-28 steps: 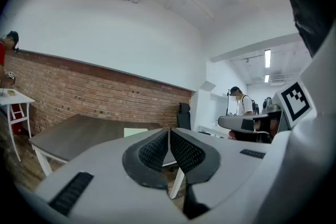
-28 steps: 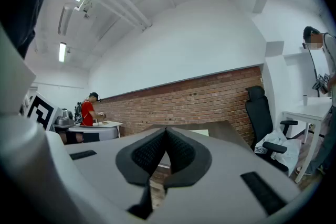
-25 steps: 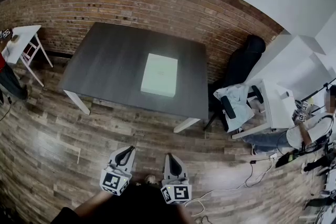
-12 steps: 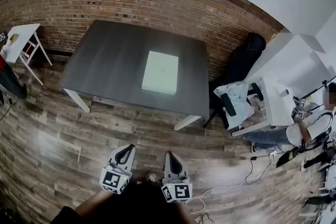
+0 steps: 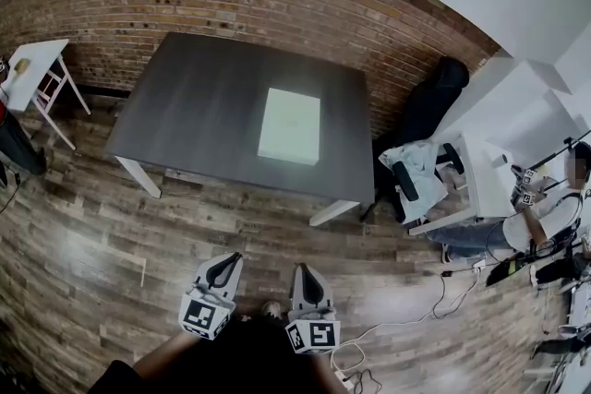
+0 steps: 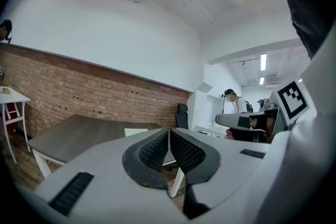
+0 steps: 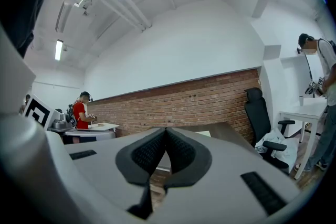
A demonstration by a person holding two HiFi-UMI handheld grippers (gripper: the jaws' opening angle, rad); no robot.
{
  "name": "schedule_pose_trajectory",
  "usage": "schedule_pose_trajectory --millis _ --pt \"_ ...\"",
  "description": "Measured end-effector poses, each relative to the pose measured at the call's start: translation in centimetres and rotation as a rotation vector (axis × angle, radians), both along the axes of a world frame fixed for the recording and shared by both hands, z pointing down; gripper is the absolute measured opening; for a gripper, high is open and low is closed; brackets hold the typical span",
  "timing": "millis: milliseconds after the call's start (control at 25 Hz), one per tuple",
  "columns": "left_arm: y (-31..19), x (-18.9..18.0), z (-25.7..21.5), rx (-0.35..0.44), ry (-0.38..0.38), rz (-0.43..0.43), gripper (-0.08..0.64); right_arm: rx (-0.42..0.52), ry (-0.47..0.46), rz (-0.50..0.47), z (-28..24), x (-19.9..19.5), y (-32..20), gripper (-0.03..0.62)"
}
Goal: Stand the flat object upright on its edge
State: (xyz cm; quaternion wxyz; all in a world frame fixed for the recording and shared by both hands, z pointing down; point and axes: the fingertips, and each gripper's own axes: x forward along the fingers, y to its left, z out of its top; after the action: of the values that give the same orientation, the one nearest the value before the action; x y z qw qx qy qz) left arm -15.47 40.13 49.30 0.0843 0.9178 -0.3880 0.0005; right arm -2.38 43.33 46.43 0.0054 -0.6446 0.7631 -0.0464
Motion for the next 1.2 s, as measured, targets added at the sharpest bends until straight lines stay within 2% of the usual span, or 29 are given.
schedule_pose_trajectory --millis 240,480,880,1200 --pt "-0.5 -2.4 -0.3 0.019 0.015 0.044 0.041 0.008 0.009 0.023 0.2 -3.4 -0.2 0.025" --pt "-1.0 -3.9 0.5 -0.004 0.013 0.06 0.041 0.001 0.024 0.029 0.1 -5.2 -0.9 0.025" --pt "-4.4 -4.2 1.1 -0.009 0.007 0.015 0.041 0.01 0.028 -0.01 0.8 -5.2 -4.9 0.025" --pt "-9.0 -2.0 1.1 -0.009 -0.003 -0.015 0.041 0.016 0.022 -0.042 0.9 -3.0 -9.8 0.025"
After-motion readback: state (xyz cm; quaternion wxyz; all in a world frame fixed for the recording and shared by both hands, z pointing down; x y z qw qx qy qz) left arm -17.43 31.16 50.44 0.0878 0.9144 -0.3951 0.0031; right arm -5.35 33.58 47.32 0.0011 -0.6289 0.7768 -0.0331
